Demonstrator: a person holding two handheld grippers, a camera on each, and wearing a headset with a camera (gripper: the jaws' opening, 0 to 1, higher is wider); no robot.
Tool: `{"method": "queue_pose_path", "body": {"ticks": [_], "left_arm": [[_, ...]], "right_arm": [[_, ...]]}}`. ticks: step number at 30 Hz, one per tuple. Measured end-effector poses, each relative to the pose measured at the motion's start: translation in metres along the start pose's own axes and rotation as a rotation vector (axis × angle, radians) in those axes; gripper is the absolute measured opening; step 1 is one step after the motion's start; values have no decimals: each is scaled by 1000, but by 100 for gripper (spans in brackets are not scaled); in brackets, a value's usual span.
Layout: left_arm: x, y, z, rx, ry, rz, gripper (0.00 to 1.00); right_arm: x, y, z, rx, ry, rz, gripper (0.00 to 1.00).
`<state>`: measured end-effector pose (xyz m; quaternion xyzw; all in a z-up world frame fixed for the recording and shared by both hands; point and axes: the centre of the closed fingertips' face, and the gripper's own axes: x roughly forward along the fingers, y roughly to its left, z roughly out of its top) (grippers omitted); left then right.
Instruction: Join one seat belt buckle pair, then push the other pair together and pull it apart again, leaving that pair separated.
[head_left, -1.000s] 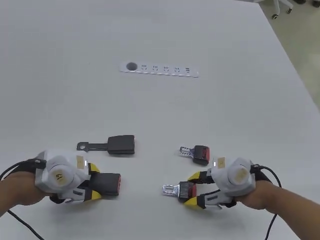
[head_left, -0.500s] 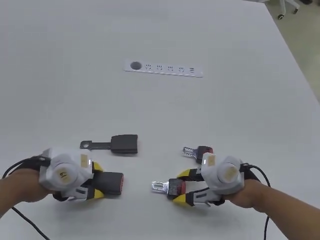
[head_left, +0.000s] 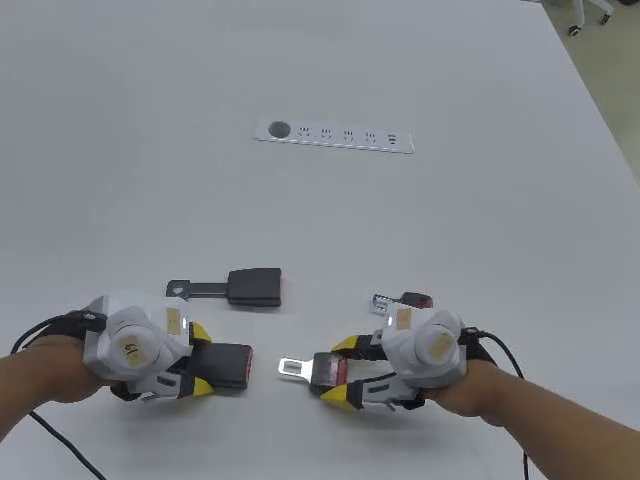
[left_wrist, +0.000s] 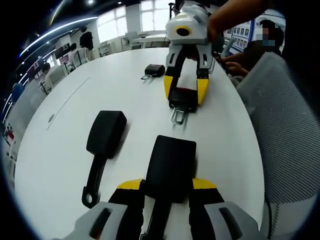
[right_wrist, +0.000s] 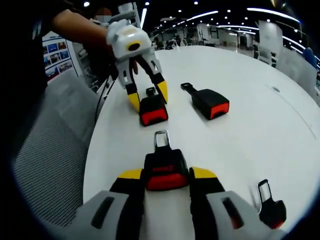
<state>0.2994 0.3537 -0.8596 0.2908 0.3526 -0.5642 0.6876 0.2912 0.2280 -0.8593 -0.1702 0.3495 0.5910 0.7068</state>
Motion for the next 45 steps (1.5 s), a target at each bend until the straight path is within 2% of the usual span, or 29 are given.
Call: {"method": "queue_pose_path", "body": {"ticks": [10,13,14,20,31,37,45], "left_arm": [[0,0,0,-1,8,-2,36],[0,0,0,0,9,-2,36],[0,0,1,1,9,-2,36],[1,0,1,3,11,-2,35],[1,-2,2,31,22,-9,34],[1,-2,2,42,23,-13,34],[2,-3,2,70,47,-32,34]], "right_arm": [[18,-1,22,-14,-27,7,36],[25,3,27,-24,-31,4,36],[28,2,27,-84,-9,-5,36],[38,10,34,-71,-32,13,36],[39,11,34,-96,-8,43,35],[42,11,38,-99,-4,42,35],[46,10,43,-90,-8,34,35]]}}
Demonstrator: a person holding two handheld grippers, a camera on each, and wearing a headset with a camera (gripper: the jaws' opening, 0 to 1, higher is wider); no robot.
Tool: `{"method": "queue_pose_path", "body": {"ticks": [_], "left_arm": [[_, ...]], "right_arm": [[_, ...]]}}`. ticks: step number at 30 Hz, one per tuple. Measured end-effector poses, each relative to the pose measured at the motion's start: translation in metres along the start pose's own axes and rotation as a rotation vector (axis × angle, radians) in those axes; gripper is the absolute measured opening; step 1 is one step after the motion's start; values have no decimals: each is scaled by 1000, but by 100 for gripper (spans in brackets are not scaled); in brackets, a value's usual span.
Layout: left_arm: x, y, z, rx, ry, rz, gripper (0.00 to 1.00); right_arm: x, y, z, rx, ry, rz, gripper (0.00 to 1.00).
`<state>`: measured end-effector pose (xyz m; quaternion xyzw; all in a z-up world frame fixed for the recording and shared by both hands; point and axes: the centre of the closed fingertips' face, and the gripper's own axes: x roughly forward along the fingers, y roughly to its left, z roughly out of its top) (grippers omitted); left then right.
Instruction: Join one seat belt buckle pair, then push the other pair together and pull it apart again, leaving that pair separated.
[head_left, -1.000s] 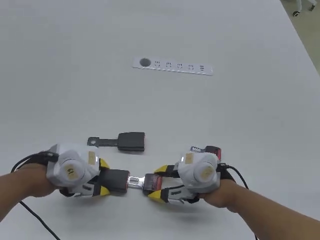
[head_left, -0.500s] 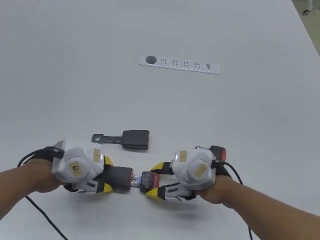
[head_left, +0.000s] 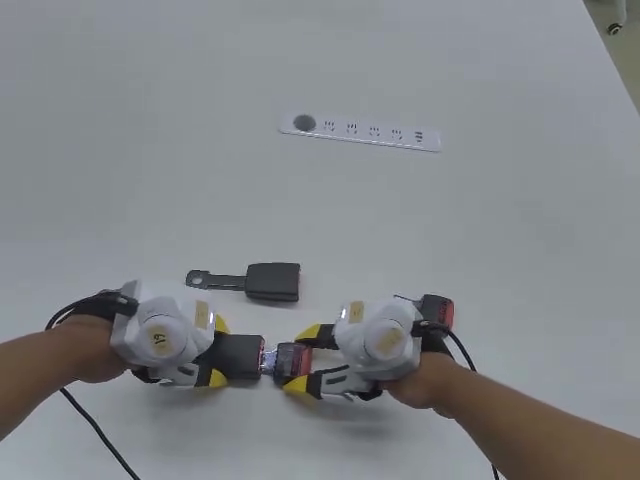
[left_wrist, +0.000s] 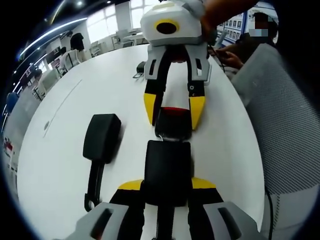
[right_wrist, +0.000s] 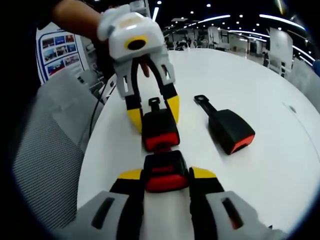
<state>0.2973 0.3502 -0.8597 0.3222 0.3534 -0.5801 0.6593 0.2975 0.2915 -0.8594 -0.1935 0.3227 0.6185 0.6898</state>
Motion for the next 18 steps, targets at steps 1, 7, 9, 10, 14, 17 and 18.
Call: {"method": "queue_pose_path", "body": {"ticks": [1,7,9,10,14,17,18], "left_arm": [[0,0,0,2,1,-1,34],[0,0,0,27,10,-17,33],[-1,-2,-2,47,22,-41,33],[0,-1,0,43,9,-35,33],[0,-2,0,68,15,-45,33],[0,-2,0,65,13,-44,33],[0,-2,0,65,14,-45,33]], "right_arm": [[1,0,1,1,2,0,35],[4,0,3,-5,12,4,35],[6,0,4,-6,13,4,35],[3,0,7,-10,17,7,35],[1,0,6,-15,23,7,35],[0,0,5,-14,20,3,35],[1,0,5,-14,20,3,35]]}}
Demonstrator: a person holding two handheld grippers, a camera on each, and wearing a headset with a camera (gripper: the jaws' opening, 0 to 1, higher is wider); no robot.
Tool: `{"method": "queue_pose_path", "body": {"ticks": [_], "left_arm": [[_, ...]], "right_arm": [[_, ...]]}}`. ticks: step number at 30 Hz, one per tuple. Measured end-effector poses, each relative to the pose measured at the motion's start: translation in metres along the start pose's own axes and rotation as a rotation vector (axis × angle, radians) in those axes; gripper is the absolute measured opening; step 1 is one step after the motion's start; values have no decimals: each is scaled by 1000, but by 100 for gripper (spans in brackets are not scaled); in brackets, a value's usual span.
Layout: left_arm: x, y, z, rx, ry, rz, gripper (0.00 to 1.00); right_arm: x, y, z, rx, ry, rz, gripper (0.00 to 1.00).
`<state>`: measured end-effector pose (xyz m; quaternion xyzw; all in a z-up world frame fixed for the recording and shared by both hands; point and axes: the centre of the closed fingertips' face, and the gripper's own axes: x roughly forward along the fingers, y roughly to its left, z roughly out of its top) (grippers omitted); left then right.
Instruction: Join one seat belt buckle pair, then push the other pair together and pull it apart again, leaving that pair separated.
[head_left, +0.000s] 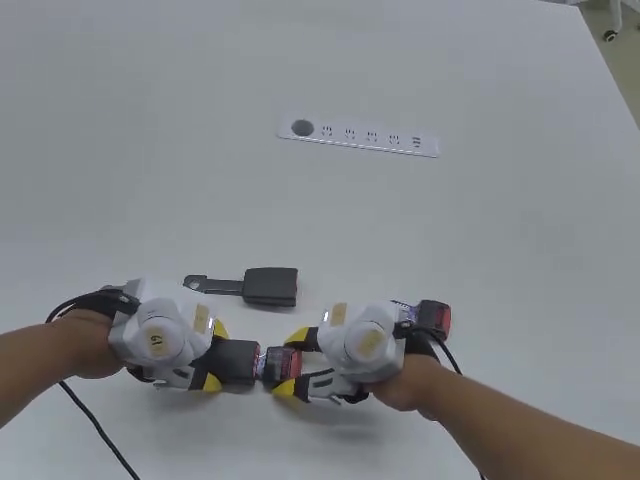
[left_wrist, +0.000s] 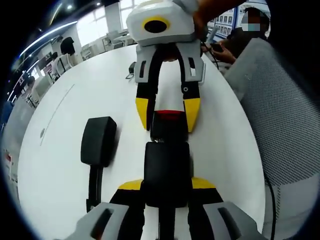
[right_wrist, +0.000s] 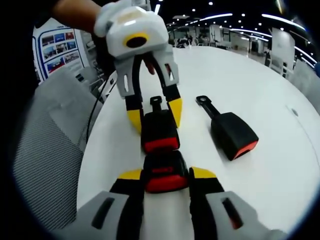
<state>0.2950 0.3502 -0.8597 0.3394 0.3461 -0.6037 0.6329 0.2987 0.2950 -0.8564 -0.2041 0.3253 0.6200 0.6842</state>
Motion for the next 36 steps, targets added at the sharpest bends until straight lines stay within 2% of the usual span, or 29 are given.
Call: {"method": "queue_pose_path", "body": {"ticks": [11,17,20,24,27,36], "left_arm": [[0,1,-1,-2,-6,0,34],[-2,1,-1,-1,-39,2,34],[-1,1,-1,6,-44,1,34],[-2,1,-2,7,-78,0,33],[-3,2,-2,-5,-106,8,33],[-3,2,-1,-6,-144,7,33]], "right_arm": [[1,1,-1,-6,-4,-12,35],[0,3,-2,13,-23,-37,35],[-1,5,-3,21,-44,-43,34],[-1,5,-3,12,-64,-53,34],[-1,4,-2,52,-121,-69,34],[-1,5,-2,54,-160,-84,34]]}}
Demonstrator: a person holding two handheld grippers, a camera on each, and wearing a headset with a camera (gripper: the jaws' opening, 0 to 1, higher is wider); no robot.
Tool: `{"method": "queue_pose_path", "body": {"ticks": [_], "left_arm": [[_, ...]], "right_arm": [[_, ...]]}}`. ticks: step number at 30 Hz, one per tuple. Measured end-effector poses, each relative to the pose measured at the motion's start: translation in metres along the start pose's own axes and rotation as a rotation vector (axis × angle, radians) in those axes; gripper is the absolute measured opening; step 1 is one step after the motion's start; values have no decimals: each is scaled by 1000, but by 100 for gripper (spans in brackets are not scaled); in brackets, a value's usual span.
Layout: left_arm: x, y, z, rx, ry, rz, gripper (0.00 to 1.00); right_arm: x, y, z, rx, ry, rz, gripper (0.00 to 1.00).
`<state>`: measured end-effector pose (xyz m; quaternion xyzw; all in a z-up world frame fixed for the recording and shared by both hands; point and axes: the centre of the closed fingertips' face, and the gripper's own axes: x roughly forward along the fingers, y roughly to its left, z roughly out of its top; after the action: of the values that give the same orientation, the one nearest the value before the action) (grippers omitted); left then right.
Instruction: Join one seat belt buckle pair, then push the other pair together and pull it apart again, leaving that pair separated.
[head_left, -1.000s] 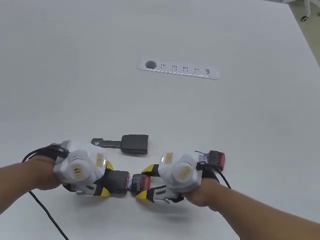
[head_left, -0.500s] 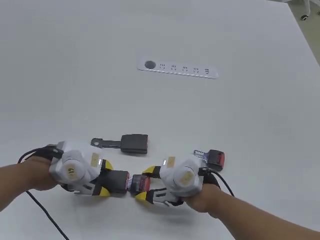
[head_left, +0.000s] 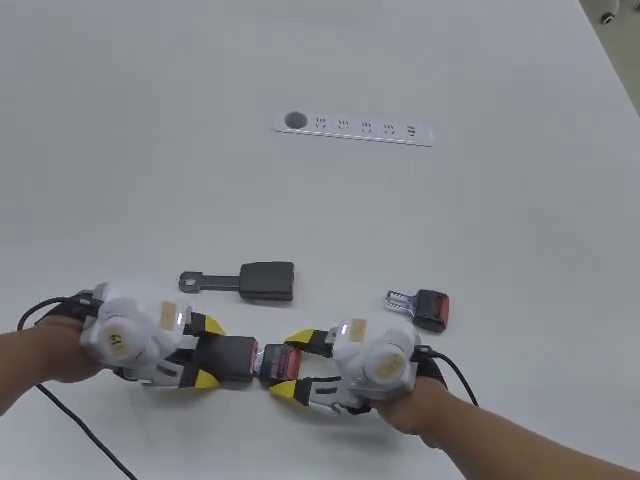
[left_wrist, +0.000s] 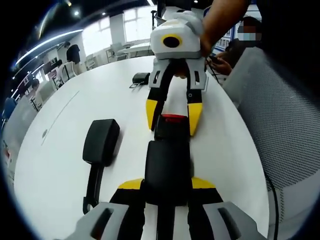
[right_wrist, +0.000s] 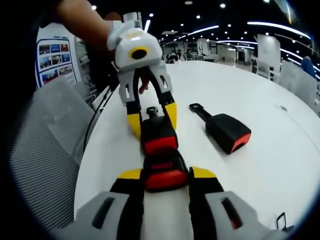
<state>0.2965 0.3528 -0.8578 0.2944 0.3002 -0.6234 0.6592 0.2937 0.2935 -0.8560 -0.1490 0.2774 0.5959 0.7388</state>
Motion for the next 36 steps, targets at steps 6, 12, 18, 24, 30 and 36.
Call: {"method": "queue_pose_path", "body": {"ticks": [6,12,18,24,30,36], "left_arm": [[0,0,1,-2,-16,9,33],[0,0,0,-1,-15,0,33],[0,-1,0,5,-9,-11,33],[-1,-1,0,-13,-18,1,33],[-1,-1,1,-21,-21,5,33],[-1,-1,0,-14,-4,-9,34]], "right_arm": [[1,0,-1,33,-26,-13,34],[1,1,-1,36,-35,-17,34],[1,2,-2,54,-52,-37,34],[1,2,-2,73,-63,-45,34],[1,2,-2,81,-72,-55,34],[1,2,-1,60,-60,-51,34]]}}
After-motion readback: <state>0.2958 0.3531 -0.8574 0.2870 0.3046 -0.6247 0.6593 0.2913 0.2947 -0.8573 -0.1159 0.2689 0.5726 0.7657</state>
